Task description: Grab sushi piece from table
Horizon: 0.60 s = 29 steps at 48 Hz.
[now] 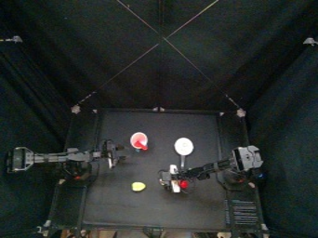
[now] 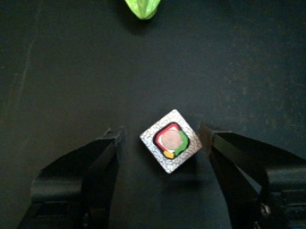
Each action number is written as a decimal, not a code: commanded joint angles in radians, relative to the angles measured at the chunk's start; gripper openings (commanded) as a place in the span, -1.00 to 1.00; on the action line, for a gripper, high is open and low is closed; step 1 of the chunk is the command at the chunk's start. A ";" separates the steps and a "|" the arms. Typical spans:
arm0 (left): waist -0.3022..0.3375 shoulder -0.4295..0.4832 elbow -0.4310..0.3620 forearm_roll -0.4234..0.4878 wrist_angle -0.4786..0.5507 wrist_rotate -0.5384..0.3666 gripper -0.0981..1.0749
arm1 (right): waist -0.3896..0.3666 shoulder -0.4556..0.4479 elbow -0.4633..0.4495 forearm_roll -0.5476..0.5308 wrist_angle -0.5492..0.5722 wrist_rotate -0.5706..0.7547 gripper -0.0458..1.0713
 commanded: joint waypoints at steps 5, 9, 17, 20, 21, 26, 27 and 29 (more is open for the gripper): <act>0.003 0.002 -0.012 -0.002 -0.005 0.000 0.64 | -0.005 0.002 -0.035 -0.006 0.015 -0.003 0.80; 0.003 0.002 -0.012 -0.002 -0.005 0.000 0.64 | -0.006 0.012 -0.037 -0.008 0.015 -0.002 0.80; 0.003 0.002 -0.012 -0.002 -0.005 0.000 0.64 | -0.008 0.017 -0.037 -0.008 0.018 0.000 0.78; 0.003 0.002 -0.012 -0.002 -0.005 0.000 0.64 | -0.006 0.017 -0.037 -0.008 0.018 0.000 0.78; 0.003 0.002 -0.012 -0.002 -0.005 0.000 0.64 | -0.008 0.017 -0.035 -0.008 0.020 -0.002 0.78; 0.003 0.002 -0.012 -0.002 -0.005 0.000 0.64 | -0.008 0.017 -0.035 -0.008 0.026 -0.002 0.77; 0.003 0.002 -0.012 -0.002 -0.005 0.000 0.64 | -0.006 0.017 -0.035 -0.008 0.028 -0.002 0.77; 0.002 0.002 -0.012 -0.002 -0.005 0.000 0.64 | -0.008 0.017 -0.037 -0.009 0.031 -0.002 0.77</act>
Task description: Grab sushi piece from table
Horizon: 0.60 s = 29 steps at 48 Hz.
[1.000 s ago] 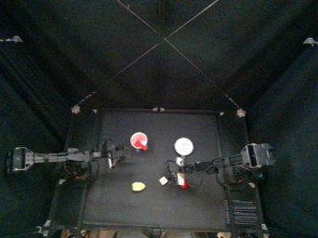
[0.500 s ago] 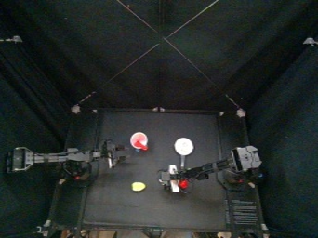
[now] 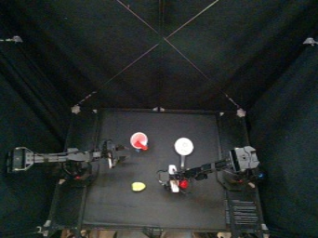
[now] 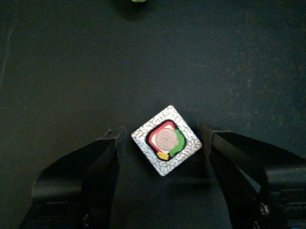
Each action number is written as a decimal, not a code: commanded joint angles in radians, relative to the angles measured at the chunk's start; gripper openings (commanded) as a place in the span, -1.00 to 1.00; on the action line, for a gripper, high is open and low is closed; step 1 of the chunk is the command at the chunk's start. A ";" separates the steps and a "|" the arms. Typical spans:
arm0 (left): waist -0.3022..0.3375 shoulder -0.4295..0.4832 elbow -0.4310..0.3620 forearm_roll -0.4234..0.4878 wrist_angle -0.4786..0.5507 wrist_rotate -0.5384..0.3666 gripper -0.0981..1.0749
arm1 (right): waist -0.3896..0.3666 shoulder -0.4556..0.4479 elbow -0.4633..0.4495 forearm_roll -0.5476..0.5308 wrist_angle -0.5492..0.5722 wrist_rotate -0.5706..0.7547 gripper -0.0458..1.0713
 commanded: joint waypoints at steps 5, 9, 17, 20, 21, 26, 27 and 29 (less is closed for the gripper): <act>0.002 0.000 -0.014 -0.002 -0.005 0.000 0.64 | -0.005 -0.018 -0.018 0.000 0.008 0.000 0.77; 0.002 0.002 -0.012 -0.002 -0.005 0.000 0.64 | -0.005 -0.018 -0.018 0.000 0.009 0.000 0.77; 0.002 0.002 -0.012 -0.002 -0.005 0.000 0.64 | -0.005 -0.018 -0.020 0.000 0.009 0.000 0.77; 0.002 0.002 -0.012 -0.002 -0.005 0.000 0.64 | -0.006 -0.018 -0.020 0.000 0.009 -0.002 0.77; 0.002 0.002 -0.012 -0.002 -0.005 0.000 0.64 | -0.006 -0.018 -0.020 0.000 0.009 -0.002 0.77; 0.002 0.002 -0.012 -0.002 -0.005 0.000 0.64 | -0.006 -0.018 -0.020 0.000 0.009 -0.002 0.77; 0.002 0.000 -0.012 -0.002 -0.005 0.000 0.64 | -0.006 -0.018 -0.020 0.000 0.009 -0.002 0.77; 0.002 0.002 -0.012 -0.002 -0.005 0.000 0.64 | -0.006 -0.020 -0.020 -0.002 0.009 -0.002 0.77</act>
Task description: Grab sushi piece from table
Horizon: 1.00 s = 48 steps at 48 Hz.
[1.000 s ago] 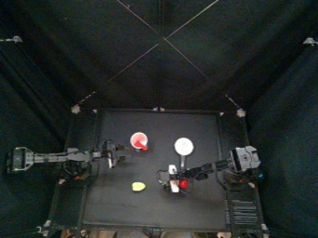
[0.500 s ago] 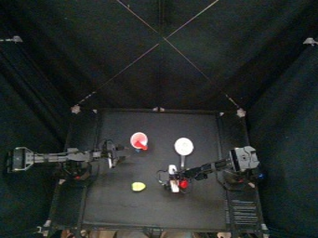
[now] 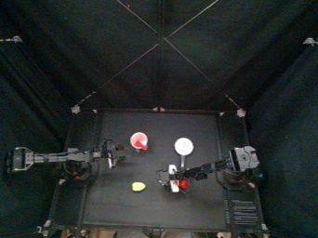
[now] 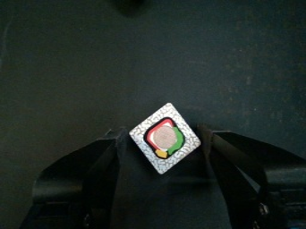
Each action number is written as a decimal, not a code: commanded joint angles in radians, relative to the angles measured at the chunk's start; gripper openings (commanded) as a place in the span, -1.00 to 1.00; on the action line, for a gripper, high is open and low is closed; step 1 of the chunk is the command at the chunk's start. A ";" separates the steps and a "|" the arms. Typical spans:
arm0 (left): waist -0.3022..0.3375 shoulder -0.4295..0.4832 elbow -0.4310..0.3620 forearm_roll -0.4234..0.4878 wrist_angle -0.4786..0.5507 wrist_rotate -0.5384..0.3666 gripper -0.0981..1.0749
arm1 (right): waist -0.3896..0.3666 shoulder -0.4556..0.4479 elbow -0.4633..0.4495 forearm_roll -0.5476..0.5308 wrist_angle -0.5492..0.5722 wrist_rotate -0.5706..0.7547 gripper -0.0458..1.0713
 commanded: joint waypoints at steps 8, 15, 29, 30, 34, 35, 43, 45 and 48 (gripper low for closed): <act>0.002 0.002 -0.012 -0.002 -0.005 0.000 0.64 | -0.006 -0.018 -0.018 0.000 -0.003 -0.002 0.77; 0.002 0.002 -0.012 -0.002 -0.005 0.000 0.64 | -0.006 -0.020 -0.018 -0.002 -0.003 -0.002 0.77; 0.002 0.002 -0.012 -0.002 -0.005 0.000 0.64 | -0.006 -0.018 -0.018 -0.002 -0.003 -0.002 0.75; 0.002 0.002 -0.012 -0.002 -0.005 0.000 0.64 | -0.006 -0.018 -0.018 -0.003 -0.003 -0.002 0.72; 0.002 0.002 -0.012 -0.002 -0.005 0.000 0.64 | -0.006 -0.018 -0.018 -0.003 -0.003 -0.002 0.61; 0.002 0.002 -0.012 -0.002 -0.005 0.000 0.64 | -0.006 -0.020 -0.018 -0.003 -0.003 -0.002 0.57; 0.002 0.002 -0.012 0.000 -0.005 0.000 0.64 | -0.008 -0.020 -0.018 0.002 0.000 0.000 0.20; 0.002 0.002 -0.012 -0.002 -0.005 0.000 0.64 | -0.008 -0.023 -0.017 0.003 0.002 0.000 0.13; 0.002 0.002 -0.012 -0.002 -0.005 0.000 0.64 | -0.009 -0.032 -0.015 0.005 0.005 0.000 0.07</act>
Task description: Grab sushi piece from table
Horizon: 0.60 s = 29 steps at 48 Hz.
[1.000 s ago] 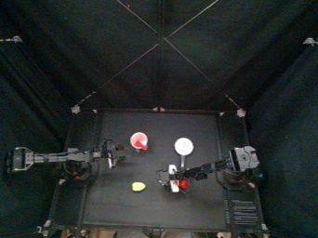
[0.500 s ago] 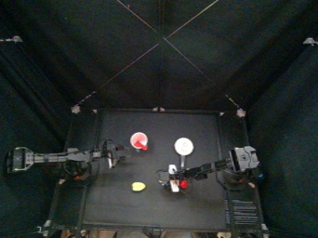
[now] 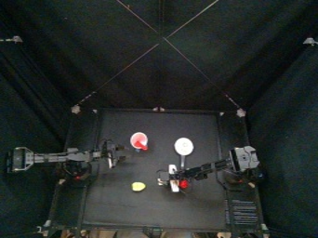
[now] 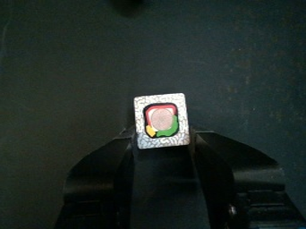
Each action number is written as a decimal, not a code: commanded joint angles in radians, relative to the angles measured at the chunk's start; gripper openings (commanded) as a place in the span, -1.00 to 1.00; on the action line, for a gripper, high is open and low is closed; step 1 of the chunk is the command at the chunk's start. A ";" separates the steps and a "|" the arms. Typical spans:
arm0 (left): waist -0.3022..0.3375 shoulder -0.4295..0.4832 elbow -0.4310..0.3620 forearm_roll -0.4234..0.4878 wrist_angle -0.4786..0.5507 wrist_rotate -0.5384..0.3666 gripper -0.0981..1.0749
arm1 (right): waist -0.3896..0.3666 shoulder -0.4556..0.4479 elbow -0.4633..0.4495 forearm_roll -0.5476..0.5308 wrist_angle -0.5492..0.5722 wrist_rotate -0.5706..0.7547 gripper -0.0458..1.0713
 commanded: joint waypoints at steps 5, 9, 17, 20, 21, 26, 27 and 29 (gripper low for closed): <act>0.003 0.002 -0.014 -0.002 -0.005 0.000 0.64 | -0.008 -0.055 -0.012 0.005 0.002 0.000 0.06; 0.003 0.002 -0.012 -0.002 -0.005 0.000 0.64 | -0.006 -0.080 -0.005 0.005 0.000 0.000 0.06; 0.003 0.002 -0.014 -0.002 -0.005 0.000 0.64 | -0.006 -0.126 0.014 0.006 -0.005 0.000 0.06; 0.003 0.002 -0.014 -0.002 -0.005 0.000 0.64 | -0.008 -0.137 0.020 0.009 -0.011 0.000 0.06; 0.003 0.002 -0.012 -0.002 -0.005 0.000 0.64 | -0.006 -0.138 0.023 0.014 -0.012 0.002 0.06; 0.002 0.000 -0.014 0.000 -0.005 -0.003 0.64 | -0.020 -0.149 0.038 0.040 -0.028 0.002 0.07; 0.002 0.002 -0.012 -0.002 -0.005 -0.003 0.64 | -0.026 -0.153 0.043 0.046 -0.032 0.002 0.06; 0.000 0.002 -0.012 -0.002 -0.005 -0.003 0.64 | -0.038 -0.161 0.057 0.063 -0.041 0.002 0.06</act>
